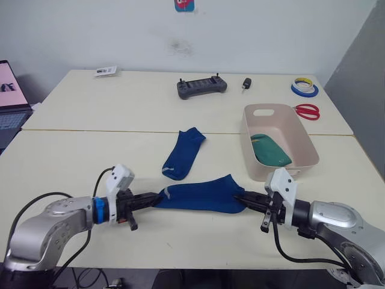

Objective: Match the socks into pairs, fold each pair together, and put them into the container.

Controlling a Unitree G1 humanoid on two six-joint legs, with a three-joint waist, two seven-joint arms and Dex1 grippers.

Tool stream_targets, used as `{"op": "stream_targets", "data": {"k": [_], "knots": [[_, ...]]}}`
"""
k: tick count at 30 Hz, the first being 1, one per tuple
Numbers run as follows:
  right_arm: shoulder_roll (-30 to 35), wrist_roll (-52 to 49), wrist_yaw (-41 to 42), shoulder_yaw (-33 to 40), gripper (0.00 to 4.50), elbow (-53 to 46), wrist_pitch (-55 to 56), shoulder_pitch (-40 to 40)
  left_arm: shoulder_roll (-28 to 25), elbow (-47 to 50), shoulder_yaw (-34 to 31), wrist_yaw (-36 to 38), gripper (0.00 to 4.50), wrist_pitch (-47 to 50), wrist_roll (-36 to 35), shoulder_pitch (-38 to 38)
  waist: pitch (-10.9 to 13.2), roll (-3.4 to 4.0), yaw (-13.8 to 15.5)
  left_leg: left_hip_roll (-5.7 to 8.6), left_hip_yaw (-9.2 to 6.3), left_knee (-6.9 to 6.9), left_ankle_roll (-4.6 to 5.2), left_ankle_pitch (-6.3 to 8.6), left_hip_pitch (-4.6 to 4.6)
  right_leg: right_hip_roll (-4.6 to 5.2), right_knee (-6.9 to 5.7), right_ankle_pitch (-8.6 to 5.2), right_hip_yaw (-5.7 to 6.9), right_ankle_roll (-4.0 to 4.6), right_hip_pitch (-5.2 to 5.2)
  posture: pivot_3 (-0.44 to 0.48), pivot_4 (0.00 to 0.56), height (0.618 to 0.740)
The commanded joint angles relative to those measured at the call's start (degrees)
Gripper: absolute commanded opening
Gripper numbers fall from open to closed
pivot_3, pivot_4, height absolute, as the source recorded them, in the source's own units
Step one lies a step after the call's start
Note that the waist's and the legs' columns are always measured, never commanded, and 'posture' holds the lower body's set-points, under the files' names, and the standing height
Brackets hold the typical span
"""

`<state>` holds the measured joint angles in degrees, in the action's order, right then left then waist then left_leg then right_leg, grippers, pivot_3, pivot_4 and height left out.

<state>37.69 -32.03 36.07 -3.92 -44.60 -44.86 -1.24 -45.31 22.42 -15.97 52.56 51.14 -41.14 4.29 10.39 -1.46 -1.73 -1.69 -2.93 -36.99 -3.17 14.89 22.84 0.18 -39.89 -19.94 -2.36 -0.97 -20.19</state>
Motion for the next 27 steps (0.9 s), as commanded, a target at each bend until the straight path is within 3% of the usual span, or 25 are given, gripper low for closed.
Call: {"op": "stream_targets", "data": {"k": [1, 5, 10, 24, 27], "knots": [[-1.8, 4.3, -0.4, -5.0, 0.00, 1.7, 5.3, 0.5, 0.5, 2.5, -5.2, -0.8, 0.02, -0.6, -2.0, 5.0, 0.0, 0.01, 0.0, 0.01, 0.00, 0.00, 0.00, 0.00, 0.00, 0.00, 0.00, 0.00, -0.01, 0.00, -0.01, 0.000, 0.150, 0.740], [-5.1, 10.5, -0.9, -12.9, 0.00, 6.5, 11.1, 1.6, 3.5, 4.0, -5.7, -1.5, 0.02, -4.7, -0.6, 11.7, 0.0, -0.01, 0.0, 0.01, 0.03, 0.01, 0.00, 0.00, -0.01, 0.03, 0.01, 0.00, -0.02, 0.00, -0.01, 0.000, 0.150, 0.740], [-6.0, 16.1, -1.6, -16.2, 0.00, 10.4, 15.5, 4.0, 3.4, 3.5, -6.3, -1.2, 0.02, -8.1, 1.3, 15.6, 0.0, -0.02, 0.1, 0.02, 0.01, 0.01, 0.00, 0.00, -0.01, 0.03, 0.00, 0.00, -0.01, 0.01, -0.01, 0.000, 0.150, 0.740], [-6.8, 17.8, -2.8, -15.9, 0.00, 10.5, 10.5, 5.2, 4.4, 2.0, -3.8, -1.4, 0.02, -14.6, 4.9, 16.8, -0.1, -0.05, 0.1, 0.01, 0.00, 0.02, 0.00, 0.01, -0.03, 0.01, -0.01, 0.00, 0.00, 0.01, -0.01, 0.000, 0.150, 0.740], [-6.6, 17.9, -2.9, -15.9, 0.73, 9.9, 10.1, 6.0, 4.3, 2.0, -3.5, -0.9, 0.00, -16.4, 5.5, 17.0, -0.1, -0.06, 0.1, 0.00, 0.01, 0.02, 0.00, 0.01, -0.03, 0.01, -0.01, 0.00, 0.00, 0.01, 0.00, 0.000, 0.150, 0.740]]}}
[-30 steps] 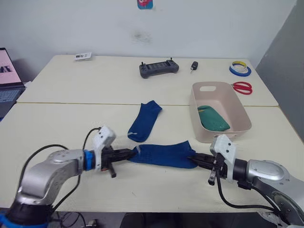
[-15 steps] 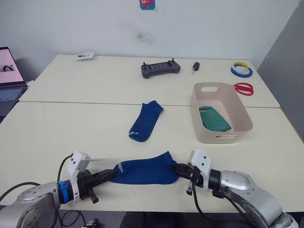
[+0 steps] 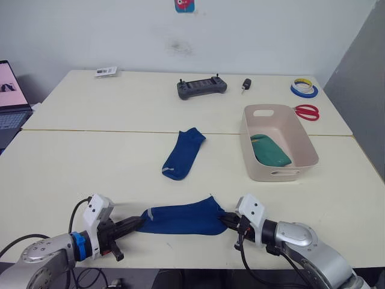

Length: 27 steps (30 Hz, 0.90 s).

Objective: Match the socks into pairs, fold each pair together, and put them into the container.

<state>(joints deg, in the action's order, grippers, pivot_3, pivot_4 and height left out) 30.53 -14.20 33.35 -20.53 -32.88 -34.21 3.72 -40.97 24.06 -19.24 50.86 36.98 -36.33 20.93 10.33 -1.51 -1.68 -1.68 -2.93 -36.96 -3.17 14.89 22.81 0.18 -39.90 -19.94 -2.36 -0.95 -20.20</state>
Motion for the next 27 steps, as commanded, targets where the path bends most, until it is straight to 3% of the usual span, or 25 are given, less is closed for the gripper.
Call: {"op": "stream_targets", "data": {"k": [1, 4, 11, 16, 27], "knots": [[0.7, 0.1, -0.2, 0.8, 1.06, -2.2, -0.4, 1.4, -0.3, 0.3, 0.0, 1.3, 0.00, -3.1, 1.2, 0.7, 0.0, -0.01, 0.0, 0.00, 0.00, 0.00, 0.00, 0.00, 0.00, 0.00, 0.00, 0.00, -0.01, 0.00, 0.00, 0.000, 0.150, 0.740], [1.4, 0.1, -0.2, 1.5, 2.13, -3.2, -0.5, 2.6, -0.3, -0.6, 0.1, 1.8, 0.68, -6.0, 3.2, 1.8, 0.0, -0.01, 0.0, 0.00, 0.00, 0.00, 0.00, 0.00, 0.00, 0.00, 0.00, 0.00, -0.01, 0.00, 0.00, 0.000, 0.150, 0.740], [5.4, -0.4, 0.9, 5.7, 4.47, -6.4, 0.6, 6.6, -0.4, -4.8, -1.5, 3.5, 2.84, -12.1, 6.1, 4.1, -0.1, -0.06, 0.0, 0.01, 0.01, 0.00, 0.00, 0.00, -0.02, 0.01, 0.02, 0.00, 0.00, 0.00, 0.02, 0.000, 0.150, 0.740], [7.3, -2.1, 2.9, 9.8, 4.50, -8.1, 1.9, 6.3, -1.4, -6.7, -4.3, 3.6, 4.41, -11.5, 4.4, 3.0, -0.2, -0.08, 0.0, 0.00, 0.01, 0.00, 0.01, 0.01, -0.05, 0.00, 0.00, 0.00, 0.01, 0.00, 0.04, 0.000, 0.150, 0.740], [6.9, -10.7, 5.2, 16.7, 4.50, -8.3, -5.5, -14.4, 2.4, -2.7, -10.0, -9.4, 4.48, 8.9, -15.2, -8.2, -0.2, -0.11, -0.1, 0.00, -0.02, 0.00, 0.01, 0.01, 0.02, -0.01, 0.03, 0.00, 0.02, 0.00, 0.01, 0.000, 0.150, 0.740]]}}
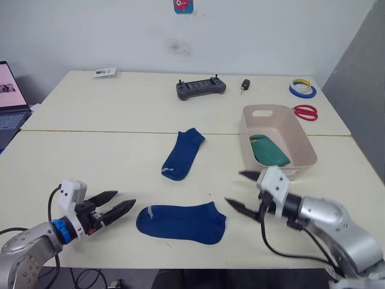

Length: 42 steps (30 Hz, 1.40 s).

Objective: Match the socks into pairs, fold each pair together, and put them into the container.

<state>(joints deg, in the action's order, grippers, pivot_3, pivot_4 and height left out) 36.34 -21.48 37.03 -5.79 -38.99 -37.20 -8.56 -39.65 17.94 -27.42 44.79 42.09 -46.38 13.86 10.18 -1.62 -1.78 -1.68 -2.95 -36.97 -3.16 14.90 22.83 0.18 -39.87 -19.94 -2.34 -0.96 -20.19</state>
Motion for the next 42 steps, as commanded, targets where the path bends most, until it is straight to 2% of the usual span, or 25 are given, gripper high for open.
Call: {"op": "stream_targets", "data": {"k": [1, 4, 6, 10, 13, 17, 21, 28, 31, 42], "knots": [[1.7, -4.5, 2.3, 2.3, 4.50, -2.5, -3.5, -3.3, 2.0, 4.7, -1.9, -6.2, 4.48, 6.3, -8.3, -2.3, 0.0, 0.00, 0.1, -0.01, -0.02, 0.00, 0.00, 0.00, 0.02, 0.00, 0.01, 0.00, 0.02, 0.00, 0.00, 0.000, 0.150, 0.740], [3.5, -7.2, 3.6, 2.8, 4.50, -3.6, -5.7, -5.9, 5.5, 6.5, -2.2, -17.4, 4.48, 12.7, -20.3, -6.8, 0.0, 0.00, 0.3, 0.00, -0.09, -0.03, 0.00, 0.00, 0.04, 0.03, 0.00, 0.00, 0.07, 0.00, 0.02, 0.000, 0.150, 0.740], [3.9, -8.1, 3.8, 2.7, 4.50, -4.1, -6.5, -6.8, 7.2, 7.4, -0.9, -24.2, 4.48, 15.5, -25.8, -9.2, 0.0, -0.04, 0.2, 0.03, -0.09, -0.07, 0.00, 0.00, 0.01, 0.08, -0.05, 0.01, 0.07, 0.00, 0.06, 0.000, 0.150, 0.740], [4.5, -9.0, 3.7, 2.1, 4.50, -4.8, -7.2, -7.3, 11.1, 9.5, 3.8, -36.7, 4.48, 16.9, -30.0, -12.6, 0.0, -0.05, 0.1, 0.03, -0.08, -0.06, 0.00, 0.00, -0.01, 0.05, -0.05, 0.01, 0.04, 0.00, 0.06, 0.000, 0.150, 0.740], [4.9, -9.0, 3.6, 1.8, 4.50, -5.2, -7.5, -7.0, 15.1, 9.9, 7.9, -47.1, 4.48, 15.9, -26.5, -16.0, 0.0, -0.06, 0.2, 0.05, -0.06, -0.08, -0.01, -0.01, 0.00, 0.05, -0.05, 0.01, 0.03, 0.00, 0.07, 0.000, 0.150, 0.740], [5.6, -8.8, 3.4, 1.5, 4.50, -5.5, -7.3, -6.5, 17.1, 10.6, 11.7, -53.1, 4.48, 14.6, -20.7, -18.4, 0.0, -0.07, 0.1, 0.06, -0.05, -0.10, -0.01, -0.01, 0.00, 0.03, -0.06, 0.01, 0.01, 0.00, 0.07, 0.000, 0.150, 0.740], [6.0, -8.8, 3.3, 1.4, 4.50, -5.5, -7.0, -6.2, 18.3, 10.9, 15.8, -54.5, 4.48, 14.3, -16.4, -19.6, 0.0, -0.06, 0.2, 0.06, -0.03, -0.10, -0.03, -0.02, 0.00, 0.00, -0.05, 0.01, 0.00, 0.00, 0.07, 0.000, 0.150, 0.740], [6.0, -8.8, 3.1, 1.2, 4.50, -5.2, -6.9, -6.4, 21.4, 7.0, 18.9, -58.0, 4.48, 15.8, -10.5, -22.9, 0.0, -0.07, 0.3, 0.09, -0.01, -0.10, -0.04, -0.03, -0.01, 0.00, -0.05, 0.01, -0.01, 0.00, 0.09, 0.000, 0.150, 0.740], [6.1, -8.8, 3.1, 1.2, 4.50, -5.1, -6.9, -6.4, 22.3, 5.9, 19.9, -57.4, 3.85, 16.3, -9.0, -24.0, 0.0, -0.07, 0.3, 0.09, 0.00, -0.10, -0.10, -0.06, 0.00, 0.00, -0.05, 0.01, -0.01, 0.00, 0.08, 0.000, 0.150, 0.740], [6.3, -9.4, 2.6, 1.9, 4.50, -5.7, -7.5, -6.2, 23.8, 4.3, 18.7, -55.9, 0.33, 18.1, -4.9, -24.9, 0.0, -0.08, 0.3, 0.12, 0.00, -0.10, -0.24, -0.14, 0.00, 0.01, -0.02, 0.01, -0.01, 0.00, 0.10, 0.000, 0.150, 0.740]]}}
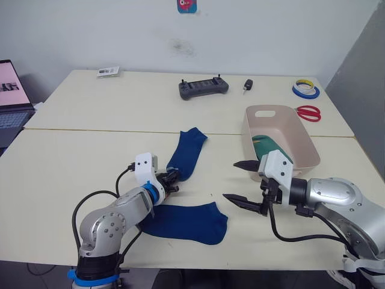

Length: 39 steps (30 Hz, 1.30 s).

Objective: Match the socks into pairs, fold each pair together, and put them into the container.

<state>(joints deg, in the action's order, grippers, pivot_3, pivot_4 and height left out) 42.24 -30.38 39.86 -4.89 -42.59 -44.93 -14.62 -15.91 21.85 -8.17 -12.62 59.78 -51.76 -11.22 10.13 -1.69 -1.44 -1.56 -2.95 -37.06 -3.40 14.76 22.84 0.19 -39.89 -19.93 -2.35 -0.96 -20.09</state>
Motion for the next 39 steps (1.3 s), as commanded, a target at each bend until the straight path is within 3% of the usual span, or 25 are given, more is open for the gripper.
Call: {"op": "stream_targets", "data": {"k": [1, 7, 10, 13, 16, 19, 24, 33, 39], "knots": [[0.4, -0.5, -0.3, 1.0, 4.50, -2.1, 0.2, -0.1, -0.1, 0.6, -0.8, 2.0, 0.04, 0.4, 0.6, 0.3, 0.0, 0.00, 0.0, 0.00, 0.00, 0.00, 0.00, 0.00, 0.00, 0.00, 0.00, 0.00, 0.00, 0.00, 0.00, 0.000, 0.150, 0.740], [0.2, -0.5, -0.4, 0.7, 4.50, -2.0, 0.3, -0.2, -4.9, 3.4, -3.5, 8.5, 0.04, 2.0, -1.8, 2.3, 0.0, 0.00, -0.2, -0.04, 0.00, 0.02, 0.00, 0.00, 0.00, -0.02, 0.00, 0.00, -0.01, 0.00, -0.03, 0.000, 0.150, 0.740], [-0.1, -0.7, -0.5, 0.5, 4.50, -2.0, 0.2, -0.3, -10.7, 4.4, -5.9, 15.8, 0.04, 5.0, -6.4, 3.7, 0.0, 0.00, -0.3, -0.09, -0.01, 0.05, -0.01, 0.00, 0.00, -0.06, -0.02, 0.00, -0.01, 0.00, -0.08, 0.000, 0.150, 0.740], [-0.4, -0.8, -0.4, 0.0, 4.50, -2.0, 0.2, -0.5, -21.2, 3.4, -8.3, 27.4, 0.04, 7.7, -9.1, 6.6, 0.0, 0.00, -0.3, -0.09, -0.01, 0.06, -0.01, -0.01, 0.00, -0.06, 0.00, 0.00, -0.01, 0.00, -0.08, 0.000, 0.150, 0.740], [-0.8, -0.8, -0.4, -0.7, 4.50, -1.7, 0.1, -1.0, -33.2, -2.3, -6.7, 41.0, 0.04, 0.3, -0.8, 9.5, 0.1, 0.09, -0.3, -0.08, 0.01, 0.10, -0.02, -0.01, -0.03, -0.05, -0.01, -0.01, -0.02, 0.01, -0.12, 0.000, 0.150, 0.740], [-1.7, -0.7, -0.5, -1.6, 4.50, -1.3, 0.1, -1.6, -39.9, -10.0, -4.0, 49.8, 0.04, -10.3, 8.8, 9.1, 0.1, 0.16, -0.2, -0.08, 0.01, 0.14, 0.00, 0.00, -0.04, -0.05, 0.00, -0.01, 0.00, 0.01, -0.13, 0.000, 0.150, 0.740], [-5.9, 3.0, -4.2, -5.6, 4.50, 2.2, 0.2, -4.6, -42.1, -18.2, -1.5, 56.4, 0.04, -20.9, 18.4, 6.2, 0.1, 0.17, -0.2, -0.07, 0.06, 0.15, 0.18, 0.11, 0.03, 0.02, 0.09, -0.01, -0.01, 0.02, -0.17, 0.000, 0.150, 0.740], [-26.1, 13.1, -16.7, -15.1, 4.50, 23.4, -1.6, -17.1, -39.4, -19.0, -0.8, 59.3, 0.04, -22.5, 22.4, 4.3, 0.1, 0.15, -0.5, -0.12, 0.07, 0.14, 0.18, 0.11, 0.08, -0.02, -0.09, 0.00, -0.04, 0.03, -0.35, 0.000, 0.150, 0.740], [-35.2, 18.1, -19.3, -15.4, 4.50, 39.7, 5.1, -21.3, -38.8, -18.9, -1.2, 60.2, 0.04, -22.5, 23.9, 3.8, 0.1, 0.15, -0.4, -0.11, 0.07, 0.14, 0.19, 0.11, 0.09, 0.00, -0.09, 0.00, -0.02, 0.03, -0.37, 0.000, 0.150, 0.740]]}}
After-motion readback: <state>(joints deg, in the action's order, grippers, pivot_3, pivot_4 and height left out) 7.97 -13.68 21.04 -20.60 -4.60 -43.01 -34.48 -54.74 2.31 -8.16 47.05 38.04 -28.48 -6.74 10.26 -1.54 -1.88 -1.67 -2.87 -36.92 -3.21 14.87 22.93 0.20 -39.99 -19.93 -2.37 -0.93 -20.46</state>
